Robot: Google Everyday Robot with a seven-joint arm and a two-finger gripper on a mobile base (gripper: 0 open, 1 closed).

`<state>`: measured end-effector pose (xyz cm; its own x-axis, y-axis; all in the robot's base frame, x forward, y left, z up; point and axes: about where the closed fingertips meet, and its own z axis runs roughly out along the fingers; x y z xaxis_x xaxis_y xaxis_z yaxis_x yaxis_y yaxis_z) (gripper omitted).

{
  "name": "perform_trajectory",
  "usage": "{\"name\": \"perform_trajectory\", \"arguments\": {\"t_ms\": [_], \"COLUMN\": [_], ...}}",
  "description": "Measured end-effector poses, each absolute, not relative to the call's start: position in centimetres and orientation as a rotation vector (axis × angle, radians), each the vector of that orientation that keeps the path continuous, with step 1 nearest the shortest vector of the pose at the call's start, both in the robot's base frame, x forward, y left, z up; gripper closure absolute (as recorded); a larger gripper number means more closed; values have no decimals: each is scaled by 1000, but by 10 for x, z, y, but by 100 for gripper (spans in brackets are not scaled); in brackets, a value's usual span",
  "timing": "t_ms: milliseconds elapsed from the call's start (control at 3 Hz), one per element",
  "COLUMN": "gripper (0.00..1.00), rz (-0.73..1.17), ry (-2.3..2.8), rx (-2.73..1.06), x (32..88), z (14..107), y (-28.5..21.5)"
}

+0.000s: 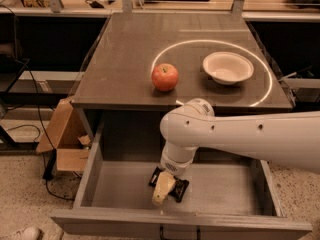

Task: Pick rxbar chocolate from top drawer and place on counter

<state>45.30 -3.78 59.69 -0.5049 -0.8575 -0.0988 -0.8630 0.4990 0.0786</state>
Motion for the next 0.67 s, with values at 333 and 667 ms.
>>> {"name": "perform_trajectory", "arguments": {"t_ms": [333,667], "gripper": [3,25], "rz": [182,182], "ry": [2679,2679], "rx": [-1539,-1539], "x": [453,453], "z": [597,597], "y": [-38,-38]}}
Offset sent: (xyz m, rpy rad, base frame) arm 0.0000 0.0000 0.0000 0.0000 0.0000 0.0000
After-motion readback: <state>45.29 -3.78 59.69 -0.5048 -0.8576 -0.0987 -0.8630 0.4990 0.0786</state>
